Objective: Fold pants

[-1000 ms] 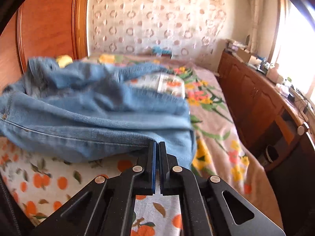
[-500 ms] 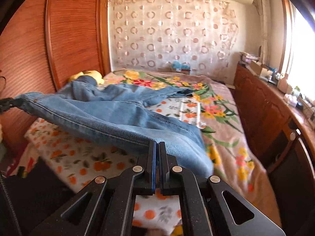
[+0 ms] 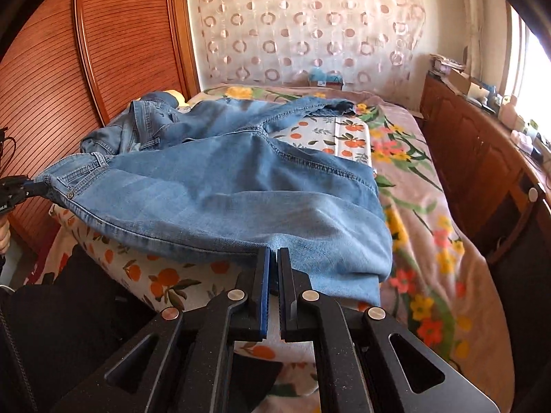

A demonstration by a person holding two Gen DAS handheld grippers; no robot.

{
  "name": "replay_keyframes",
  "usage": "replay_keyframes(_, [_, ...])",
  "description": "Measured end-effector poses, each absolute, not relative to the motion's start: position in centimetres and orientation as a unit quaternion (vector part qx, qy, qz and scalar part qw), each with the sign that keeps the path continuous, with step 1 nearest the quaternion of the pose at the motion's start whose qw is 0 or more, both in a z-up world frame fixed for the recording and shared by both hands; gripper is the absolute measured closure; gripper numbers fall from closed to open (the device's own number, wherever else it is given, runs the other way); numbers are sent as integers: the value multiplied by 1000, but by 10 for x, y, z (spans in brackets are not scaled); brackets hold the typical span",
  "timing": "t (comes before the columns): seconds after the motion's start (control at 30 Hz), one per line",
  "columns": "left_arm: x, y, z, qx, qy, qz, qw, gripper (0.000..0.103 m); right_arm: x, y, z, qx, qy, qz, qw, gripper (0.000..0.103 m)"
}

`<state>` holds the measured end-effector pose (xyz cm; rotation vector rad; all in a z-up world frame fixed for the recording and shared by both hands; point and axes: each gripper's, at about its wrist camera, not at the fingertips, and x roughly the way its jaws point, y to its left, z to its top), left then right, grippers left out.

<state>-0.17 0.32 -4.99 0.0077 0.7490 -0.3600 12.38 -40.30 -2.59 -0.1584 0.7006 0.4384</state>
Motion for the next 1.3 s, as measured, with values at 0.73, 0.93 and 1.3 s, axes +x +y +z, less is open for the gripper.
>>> replay_keyframes(0.73, [61, 31, -64, -15, 356, -140, 924, 57, 153, -322, -56, -47, 300, 210, 930, 64])
replay_keyframes(0.93, [99, 34, -65, -24, 349, -131, 928, 57, 192, -295, -79, -58, 317, 198, 926, 63])
replay_keyframes(1.3, [136, 18, -99, -14, 382, -139, 914, 57, 214, -283, -100, -68, 356, 186, 913, 63])
